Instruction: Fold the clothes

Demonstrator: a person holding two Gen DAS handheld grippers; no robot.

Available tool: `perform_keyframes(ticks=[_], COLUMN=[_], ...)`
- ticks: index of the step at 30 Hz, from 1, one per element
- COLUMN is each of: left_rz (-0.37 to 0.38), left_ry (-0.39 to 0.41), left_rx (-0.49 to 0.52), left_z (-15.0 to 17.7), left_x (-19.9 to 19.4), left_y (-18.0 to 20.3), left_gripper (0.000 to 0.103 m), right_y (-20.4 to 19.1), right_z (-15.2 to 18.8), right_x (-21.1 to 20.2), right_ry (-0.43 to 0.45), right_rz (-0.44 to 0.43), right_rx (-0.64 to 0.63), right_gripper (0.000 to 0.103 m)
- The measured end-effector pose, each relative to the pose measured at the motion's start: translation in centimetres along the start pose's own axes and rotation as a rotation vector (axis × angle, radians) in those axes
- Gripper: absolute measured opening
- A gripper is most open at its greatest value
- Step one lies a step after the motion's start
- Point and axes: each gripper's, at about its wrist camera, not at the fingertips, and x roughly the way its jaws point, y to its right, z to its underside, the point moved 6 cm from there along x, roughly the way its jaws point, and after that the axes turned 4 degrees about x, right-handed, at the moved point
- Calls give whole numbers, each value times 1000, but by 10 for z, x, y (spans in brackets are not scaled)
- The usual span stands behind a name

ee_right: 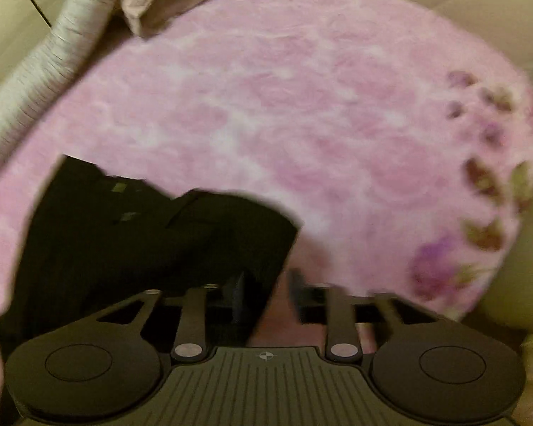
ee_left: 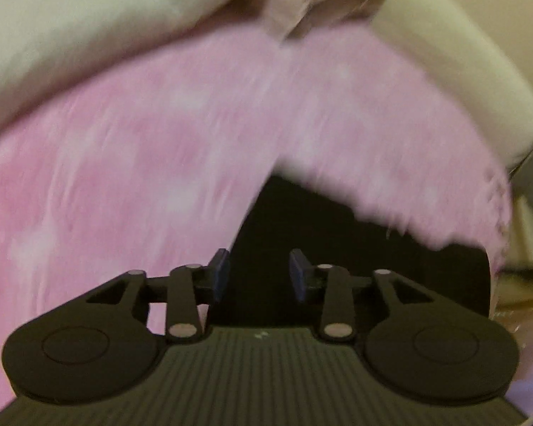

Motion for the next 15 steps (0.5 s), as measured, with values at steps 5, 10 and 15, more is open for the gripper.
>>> perform_keyframes(ticks=[5, 10, 15], left_rz=[-95, -186, -248], left_ry=[-96, -130, -167], left_rx=[-174, -255, -215], left_z=[138, 264, 367], left_x=[-47, -126, -186], left_y=[-30, -36, -29], left_gripper=[49, 63, 64], right_y=[-55, -166, -286], right_z=[-21, -12, 46], right_x=[-14, -11, -8], right_ry=[54, 52, 30], right_rz=[-56, -273, -423], right_rx=[-268, -605, -984], right_gripper=[51, 55, 56])
